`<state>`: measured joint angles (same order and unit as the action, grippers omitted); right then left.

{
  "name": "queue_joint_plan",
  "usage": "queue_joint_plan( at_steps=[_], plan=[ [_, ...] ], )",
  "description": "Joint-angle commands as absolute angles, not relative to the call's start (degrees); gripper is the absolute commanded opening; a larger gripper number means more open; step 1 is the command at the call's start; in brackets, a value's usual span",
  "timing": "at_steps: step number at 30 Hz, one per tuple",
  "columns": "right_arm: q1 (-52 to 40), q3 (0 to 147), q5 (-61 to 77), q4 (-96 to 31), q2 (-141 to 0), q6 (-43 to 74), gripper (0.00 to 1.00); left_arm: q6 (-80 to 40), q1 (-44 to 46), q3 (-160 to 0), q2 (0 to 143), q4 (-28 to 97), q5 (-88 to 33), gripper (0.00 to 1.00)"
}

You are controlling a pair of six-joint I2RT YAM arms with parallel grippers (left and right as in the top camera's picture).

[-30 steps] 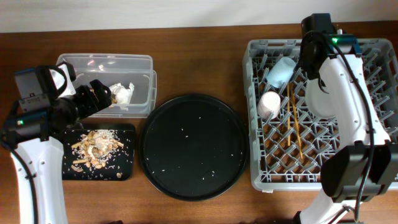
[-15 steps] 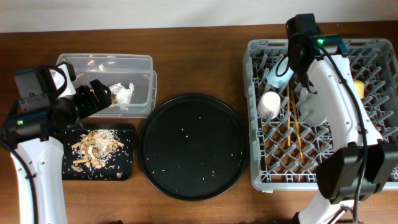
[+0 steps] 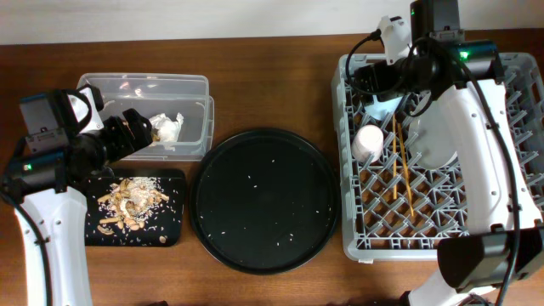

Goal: Sort waste into correct bins and load items into the dishwasher rack

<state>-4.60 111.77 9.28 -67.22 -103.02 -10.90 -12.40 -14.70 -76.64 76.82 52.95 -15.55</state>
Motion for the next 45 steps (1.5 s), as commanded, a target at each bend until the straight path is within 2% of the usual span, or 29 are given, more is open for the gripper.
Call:
queue_joint_plan(
  at_steps=[1,11,14,22,24,27,30,32,33,34,39,42,45],
  plan=[
    [-4.86,112.51,12.23,-67.24,-102.48,-10.48,0.98,-12.08,-14.85,-77.52,76.2,52.82,-15.18,0.99],
    [-4.86,112.46,11.84,-67.22,-98.65,-10.48,0.98,-12.08,-14.85,-77.52,76.2,52.82,-15.18,0.99],
    [-4.86,112.46,11.81,-67.22,-87.59,-10.5,0.98,-12.08,-14.85,-77.52,76.2,52.82,-15.18,0.99],
    [-4.86,108.62,10.96,-70.06,-44.29,-10.48,0.98,-12.08,-14.85,-77.52,76.2,52.82,-15.18,0.99],
    [-4.86,98.91,10.98,-70.02,-32.29,-10.48,0.98,-12.08,-14.85,-77.52,76.2,52.82,-15.18,0.99],
    [-4.14,72.79,10.96,-65.84,-14.33,-10.5,0.98,-12.08,-14.85,-77.52,76.2,52.82,-15.18,0.99],
    [-3.25,40.82,11.29,-35.24,-2.72,-10.46,0.98,-12.08,-14.85,-77.52,76.2,52.82,-15.18,1.0],
    [-3.18,27.11,11.6,-15.33,-0.75,-9.98,0.98,-12.08,-14.85,-77.52,76.2,52.82,-15.18,0.99],
    [-2.7,17.69,10.61,-0.34,-0.23,-7.79,0.98,-12.08,-14.85,-77.52,76.2,52.82,-15.18,0.99],
    [-2.48,12.58,9.39,5.72,-0.23,-6.48,0.98,-12.08,-14.85,-77.52,76.2,52.82,-15.18,0.99],
    [-2.48,0.21,9.28,5.93,-0.23,-6.52,0.98,-12.08,-14.85,-77.52,76.2,52.82,-15.18,0.99],
    [-2.48,0.32,5.72,-2.09,-0.23,-6.52,0.98,-12.08,-14.85,-77.52,76.2,52.82,-15.18,0.99],
    [0.75,0.32,-0.73,-4.6,-0.23,2.33,0.98,-12.08,-14.85,-77.52,76.2,52.82,-15.18,0.99]
  ],
)
